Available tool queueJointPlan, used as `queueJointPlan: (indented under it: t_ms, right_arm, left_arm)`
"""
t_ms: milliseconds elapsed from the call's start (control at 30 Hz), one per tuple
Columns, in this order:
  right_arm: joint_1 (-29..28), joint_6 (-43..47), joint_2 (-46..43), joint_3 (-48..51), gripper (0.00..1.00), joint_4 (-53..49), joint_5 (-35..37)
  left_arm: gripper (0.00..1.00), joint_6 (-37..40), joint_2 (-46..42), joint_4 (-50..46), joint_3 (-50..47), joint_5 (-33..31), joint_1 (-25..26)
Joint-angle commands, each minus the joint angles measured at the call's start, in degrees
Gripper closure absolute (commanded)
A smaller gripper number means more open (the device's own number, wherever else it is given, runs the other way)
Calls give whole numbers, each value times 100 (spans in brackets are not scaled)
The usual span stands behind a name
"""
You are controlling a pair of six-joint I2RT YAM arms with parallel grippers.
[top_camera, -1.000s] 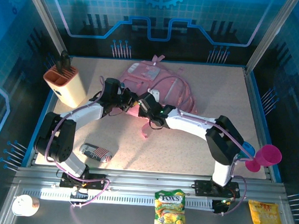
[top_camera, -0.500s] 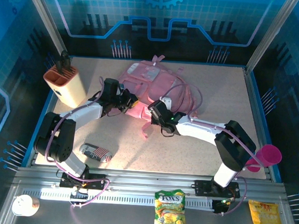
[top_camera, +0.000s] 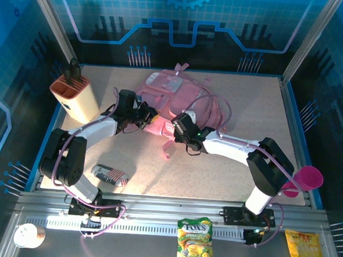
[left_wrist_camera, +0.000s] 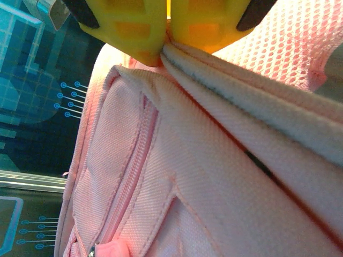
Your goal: Pack books, pencil case, and school supplies into a backpack
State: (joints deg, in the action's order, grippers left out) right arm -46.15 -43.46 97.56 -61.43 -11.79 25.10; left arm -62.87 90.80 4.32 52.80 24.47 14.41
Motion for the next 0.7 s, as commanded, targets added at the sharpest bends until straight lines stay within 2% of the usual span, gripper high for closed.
queueJointPlan:
  t_ms: [0, 133, 367, 533, 667]
  right_arm:
    - [177, 6, 130, -168, 80, -343, 460]
    - [192, -11, 22, -57, 89, -396, 659]
    - [306, -239, -613, 642, 91, -676, 1707]
    - [742, -117, -1113, 1257, 92, -544, 1512]
    - [1021, 214, -1339, 1352, 96, -493, 1090]
  left_arm:
    - [100, 196, -176, -10, 205, 115, -114]
    - [100, 214, -157, -18, 205, 93, -123]
    - [100, 338, -192, -114, 188, 45, -241]
    - [100, 492, -171, -221, 232, -8, -281]
    - [100, 596, -21, -264, 381, 44, -282]
